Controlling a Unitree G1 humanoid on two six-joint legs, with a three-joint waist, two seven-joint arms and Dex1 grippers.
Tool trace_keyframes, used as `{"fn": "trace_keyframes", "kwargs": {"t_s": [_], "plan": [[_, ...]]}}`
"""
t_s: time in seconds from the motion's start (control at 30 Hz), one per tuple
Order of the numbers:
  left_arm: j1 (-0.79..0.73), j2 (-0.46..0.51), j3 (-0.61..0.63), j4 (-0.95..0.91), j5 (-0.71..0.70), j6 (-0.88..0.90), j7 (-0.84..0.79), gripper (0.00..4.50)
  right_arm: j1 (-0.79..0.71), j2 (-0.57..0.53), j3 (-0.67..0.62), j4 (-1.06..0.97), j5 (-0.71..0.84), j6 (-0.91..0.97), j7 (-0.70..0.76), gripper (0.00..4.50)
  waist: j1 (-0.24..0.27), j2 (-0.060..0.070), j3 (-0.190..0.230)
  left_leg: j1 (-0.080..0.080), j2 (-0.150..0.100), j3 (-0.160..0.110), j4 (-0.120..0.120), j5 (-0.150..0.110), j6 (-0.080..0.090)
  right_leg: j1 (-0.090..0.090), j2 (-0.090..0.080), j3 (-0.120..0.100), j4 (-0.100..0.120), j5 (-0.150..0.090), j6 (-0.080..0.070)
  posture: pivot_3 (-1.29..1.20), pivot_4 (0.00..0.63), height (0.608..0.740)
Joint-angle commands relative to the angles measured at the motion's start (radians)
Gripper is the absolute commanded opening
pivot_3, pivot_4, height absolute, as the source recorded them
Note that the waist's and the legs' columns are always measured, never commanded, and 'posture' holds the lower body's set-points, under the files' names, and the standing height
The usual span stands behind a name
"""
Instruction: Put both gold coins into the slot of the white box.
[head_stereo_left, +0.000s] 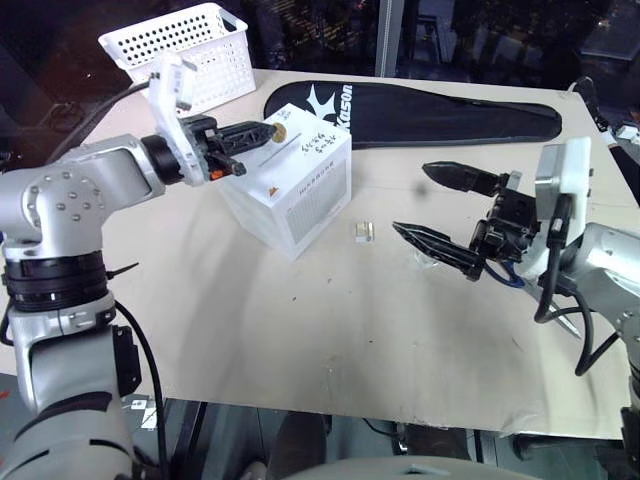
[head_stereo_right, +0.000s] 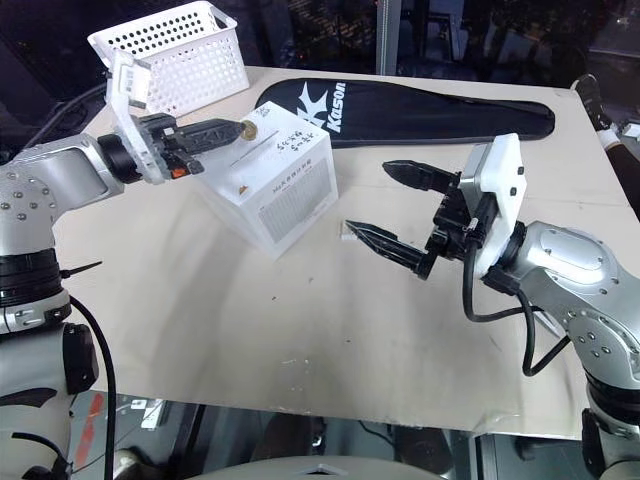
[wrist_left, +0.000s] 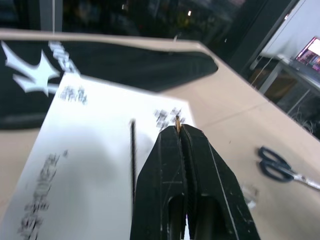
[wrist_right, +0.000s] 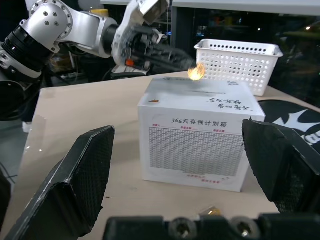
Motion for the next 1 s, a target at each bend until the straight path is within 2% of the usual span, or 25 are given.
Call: {"fn": "trace_keyframes", "kwargs": {"t_s": [0.03,0.47,1.0], "plan": [[-0.05,0.029,-0.004,0.013,0.051,-0.016,-0.041,0.0,-0.012,-0.014,-0.05,-0.023,-0.014,-0.031,-0.004,4.41,0.0,0.0,0.0,0.0,0.0,0.0,0.0,0.0,0.0,0.0,0.0,0.0,0.0,0.0,0.0,0.0,0.15,0.74],[-0.066,0.044,-0.054,0.072,0.215,-0.054,-0.148,0.0,-0.001,-0.019,-0.065,-0.036,0.005,-0.018,-0.015,4.41,0.0,0.0,0.0,0.0,0.0,0.0,0.0,0.0,0.001,0.0,0.0,0.0,0.0,0.0,0.0,0.0,0.15,0.74],[-0.046,0.028,-0.073,0.066,0.282,-0.047,-0.199,0.0,0.006,-0.032,-0.062,-0.038,0.008,-0.009,-0.016,4.41,0.0,0.0,0.0,0.0,0.0,0.0,0.001,-0.001,0.002,0.0,0.0,0.0,0.001,0.0,0.0,0.0,0.15,0.74]]}}
